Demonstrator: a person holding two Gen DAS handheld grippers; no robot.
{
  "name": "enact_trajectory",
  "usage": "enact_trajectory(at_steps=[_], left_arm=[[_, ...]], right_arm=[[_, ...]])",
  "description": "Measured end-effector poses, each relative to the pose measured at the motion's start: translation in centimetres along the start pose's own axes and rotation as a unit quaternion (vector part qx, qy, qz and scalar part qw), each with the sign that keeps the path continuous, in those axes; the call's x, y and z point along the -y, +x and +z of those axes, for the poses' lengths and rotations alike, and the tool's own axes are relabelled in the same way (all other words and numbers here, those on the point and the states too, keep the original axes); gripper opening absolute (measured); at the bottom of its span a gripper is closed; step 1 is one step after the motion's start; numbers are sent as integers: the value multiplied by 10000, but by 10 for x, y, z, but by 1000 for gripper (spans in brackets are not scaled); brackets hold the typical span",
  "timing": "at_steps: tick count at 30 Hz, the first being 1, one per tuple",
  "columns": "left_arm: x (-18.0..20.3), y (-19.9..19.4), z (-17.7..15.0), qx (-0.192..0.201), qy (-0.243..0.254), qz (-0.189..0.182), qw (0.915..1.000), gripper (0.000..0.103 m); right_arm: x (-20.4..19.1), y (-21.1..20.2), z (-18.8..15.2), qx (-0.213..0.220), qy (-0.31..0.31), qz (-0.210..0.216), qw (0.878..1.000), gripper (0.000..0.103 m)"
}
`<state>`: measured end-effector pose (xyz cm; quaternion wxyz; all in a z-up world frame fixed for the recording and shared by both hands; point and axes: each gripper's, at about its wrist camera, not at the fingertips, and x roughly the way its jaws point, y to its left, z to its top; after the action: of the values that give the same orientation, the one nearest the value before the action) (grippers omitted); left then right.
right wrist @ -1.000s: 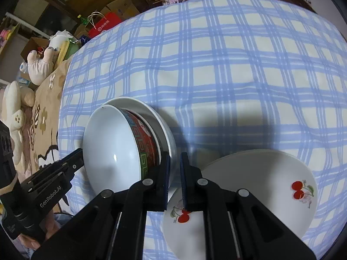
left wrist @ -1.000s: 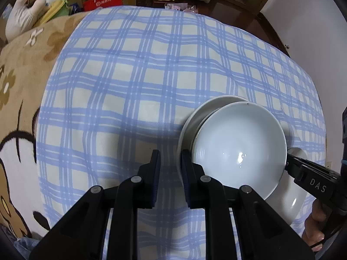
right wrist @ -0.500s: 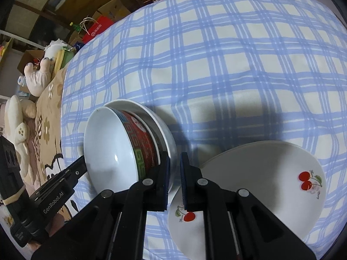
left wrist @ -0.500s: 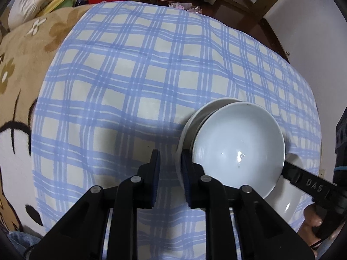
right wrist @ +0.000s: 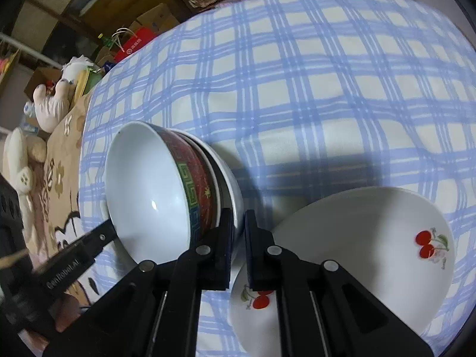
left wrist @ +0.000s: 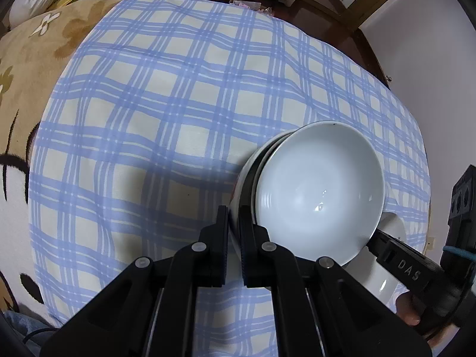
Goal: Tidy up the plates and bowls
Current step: 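Lift the bowl stack with both grippers and carry it over the cherry plates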
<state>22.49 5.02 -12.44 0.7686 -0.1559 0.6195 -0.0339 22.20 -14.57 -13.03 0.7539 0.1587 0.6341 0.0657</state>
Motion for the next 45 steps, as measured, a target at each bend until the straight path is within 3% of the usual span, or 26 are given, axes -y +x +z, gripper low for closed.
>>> enact_trajectory(at_steps=[24, 41, 45], left_arm=[[4, -35, -6, 399, 237, -271, 9986, 5], [68, -66, -32, 726, 751, -514, 9932, 4], [85, -62, -40, 635, 919, -628, 9918, 4]], right_arm=[[-11, -39, -4, 560, -311, -164, 9978, 9], [31, -105, -33, 980, 55, -327, 9946, 9], [50, -115, -44, 1041, 268, -371, 9935, 9]])
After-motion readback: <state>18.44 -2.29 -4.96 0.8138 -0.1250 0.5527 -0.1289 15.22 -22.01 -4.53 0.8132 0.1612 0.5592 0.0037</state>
